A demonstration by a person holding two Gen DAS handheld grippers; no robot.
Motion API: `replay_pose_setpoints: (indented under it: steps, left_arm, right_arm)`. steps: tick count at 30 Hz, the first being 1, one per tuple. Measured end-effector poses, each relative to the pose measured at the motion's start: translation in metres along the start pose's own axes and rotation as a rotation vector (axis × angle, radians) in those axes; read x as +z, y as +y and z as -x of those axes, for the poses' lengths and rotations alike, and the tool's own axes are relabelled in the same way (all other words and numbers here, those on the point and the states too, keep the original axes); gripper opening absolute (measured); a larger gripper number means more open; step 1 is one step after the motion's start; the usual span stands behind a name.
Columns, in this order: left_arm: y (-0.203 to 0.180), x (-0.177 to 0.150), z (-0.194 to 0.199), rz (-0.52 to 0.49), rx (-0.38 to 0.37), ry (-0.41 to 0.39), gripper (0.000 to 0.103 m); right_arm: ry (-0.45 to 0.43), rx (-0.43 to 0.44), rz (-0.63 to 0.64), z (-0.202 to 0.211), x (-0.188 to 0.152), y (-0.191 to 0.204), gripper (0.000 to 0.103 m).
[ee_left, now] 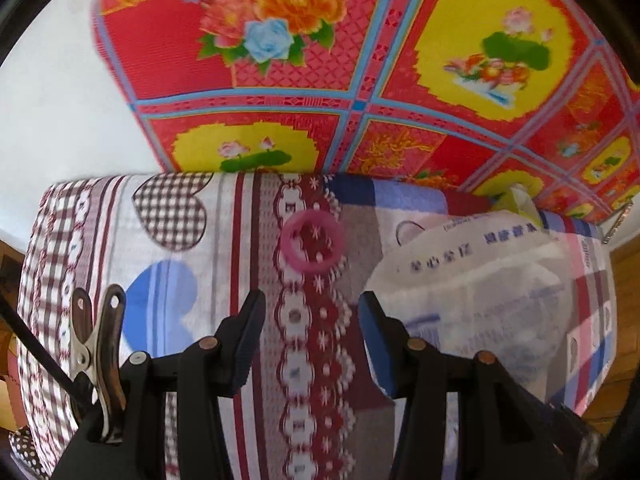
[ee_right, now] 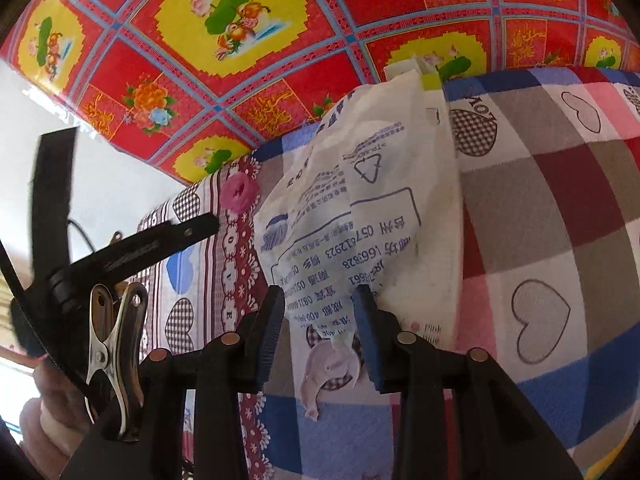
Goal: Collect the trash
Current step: 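Close the left tool on the pink ring while the right tool grasps the white plastic bag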
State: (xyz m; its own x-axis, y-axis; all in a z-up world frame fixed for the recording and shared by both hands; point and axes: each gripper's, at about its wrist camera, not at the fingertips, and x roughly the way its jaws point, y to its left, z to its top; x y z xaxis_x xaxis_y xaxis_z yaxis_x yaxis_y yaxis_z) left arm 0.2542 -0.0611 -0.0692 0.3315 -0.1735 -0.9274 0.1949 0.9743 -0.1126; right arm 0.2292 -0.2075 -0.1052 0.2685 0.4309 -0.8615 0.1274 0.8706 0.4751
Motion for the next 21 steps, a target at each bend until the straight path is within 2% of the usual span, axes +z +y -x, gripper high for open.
replay_pose_setpoints:
  steps: [9, 17, 21]
  left_arm:
    - [-0.004, 0.022, -0.039, 0.017, 0.037, 0.033, 0.051]
    - [-0.009, 0.029, -0.048, 0.028, 0.061, 0.012, 0.051]
    - [-0.009, 0.032, -0.047, 0.028, 0.071, -0.001, 0.045]
  right_arm:
    - [0.010, 0.030, 0.017, -0.002, 0.011, -0.004, 0.037]
    - [0.022, 0.057, 0.007, -0.004, 0.016, -0.010, 0.037]
    - [0.024, 0.064, 0.010, -0.006, 0.016, -0.013, 0.037]
